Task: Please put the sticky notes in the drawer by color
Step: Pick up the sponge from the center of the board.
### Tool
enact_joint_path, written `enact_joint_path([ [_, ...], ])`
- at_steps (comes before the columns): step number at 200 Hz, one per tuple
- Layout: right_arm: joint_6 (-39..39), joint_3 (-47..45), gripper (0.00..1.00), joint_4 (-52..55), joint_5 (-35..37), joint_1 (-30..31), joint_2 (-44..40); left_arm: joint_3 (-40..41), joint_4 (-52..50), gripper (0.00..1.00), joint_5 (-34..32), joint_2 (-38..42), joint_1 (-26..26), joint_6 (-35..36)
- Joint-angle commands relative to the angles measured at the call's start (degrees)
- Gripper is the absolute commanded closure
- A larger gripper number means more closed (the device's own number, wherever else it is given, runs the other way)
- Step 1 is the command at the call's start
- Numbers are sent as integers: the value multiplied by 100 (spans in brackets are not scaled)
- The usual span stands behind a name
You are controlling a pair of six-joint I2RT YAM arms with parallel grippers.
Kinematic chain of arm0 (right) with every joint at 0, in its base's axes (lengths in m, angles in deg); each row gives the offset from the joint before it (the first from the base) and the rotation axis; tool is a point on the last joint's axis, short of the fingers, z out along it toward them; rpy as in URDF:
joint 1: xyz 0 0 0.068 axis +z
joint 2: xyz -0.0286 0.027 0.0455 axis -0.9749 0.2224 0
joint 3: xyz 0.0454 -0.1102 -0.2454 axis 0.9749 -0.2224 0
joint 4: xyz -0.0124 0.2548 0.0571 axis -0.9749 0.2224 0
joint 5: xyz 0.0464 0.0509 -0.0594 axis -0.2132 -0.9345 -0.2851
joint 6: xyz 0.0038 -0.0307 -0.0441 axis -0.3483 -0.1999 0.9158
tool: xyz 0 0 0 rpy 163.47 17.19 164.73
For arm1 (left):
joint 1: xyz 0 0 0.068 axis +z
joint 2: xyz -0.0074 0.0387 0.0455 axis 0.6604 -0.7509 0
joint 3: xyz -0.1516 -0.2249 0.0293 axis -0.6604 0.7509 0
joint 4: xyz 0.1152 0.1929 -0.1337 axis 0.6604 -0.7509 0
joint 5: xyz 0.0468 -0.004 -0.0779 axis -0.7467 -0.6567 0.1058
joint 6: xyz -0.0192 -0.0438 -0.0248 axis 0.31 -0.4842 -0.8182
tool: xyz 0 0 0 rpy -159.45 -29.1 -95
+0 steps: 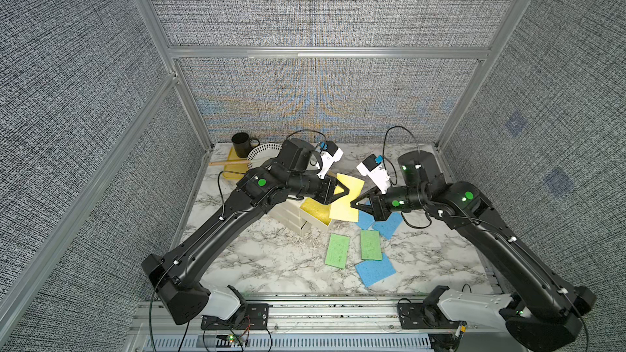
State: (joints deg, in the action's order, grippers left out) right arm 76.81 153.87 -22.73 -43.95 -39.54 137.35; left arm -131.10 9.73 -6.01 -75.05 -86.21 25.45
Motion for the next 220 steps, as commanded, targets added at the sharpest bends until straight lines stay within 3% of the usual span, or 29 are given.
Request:
enact_joint_path([
  [1, -476, 208, 52, 78, 929, 33, -25, 213, 312, 99, 276, 127, 15, -146],
  [19, -1106, 312, 42, 74, 1858, 19, -154, 793, 1065, 99, 101, 454, 15, -601],
  [47, -2184, 408, 40, -85, 2246, -11, -424, 1860, 2659, 99, -916, 1189, 11, -2025],
  [80, -3161, -151, 38, -762, 1382, -20, -634, 3076, 3982, 99, -2379, 2200, -11, -3403],
  [115, -3937, -1135, 38, -2152, 704, 39, -925, 3957, 4369, 99, -3242, 2961, -38, -4146],
  [152, -4260, -1440, 37, -2967, 603, 410, -903, 4714, 4742, 99, -3566, 3372, -45, -4725],
  [220, -4414, -1126, 36, -2993, 1010, 1112, -10, 4760, 4841, 99, -3491, 3322, -90, -4892],
])
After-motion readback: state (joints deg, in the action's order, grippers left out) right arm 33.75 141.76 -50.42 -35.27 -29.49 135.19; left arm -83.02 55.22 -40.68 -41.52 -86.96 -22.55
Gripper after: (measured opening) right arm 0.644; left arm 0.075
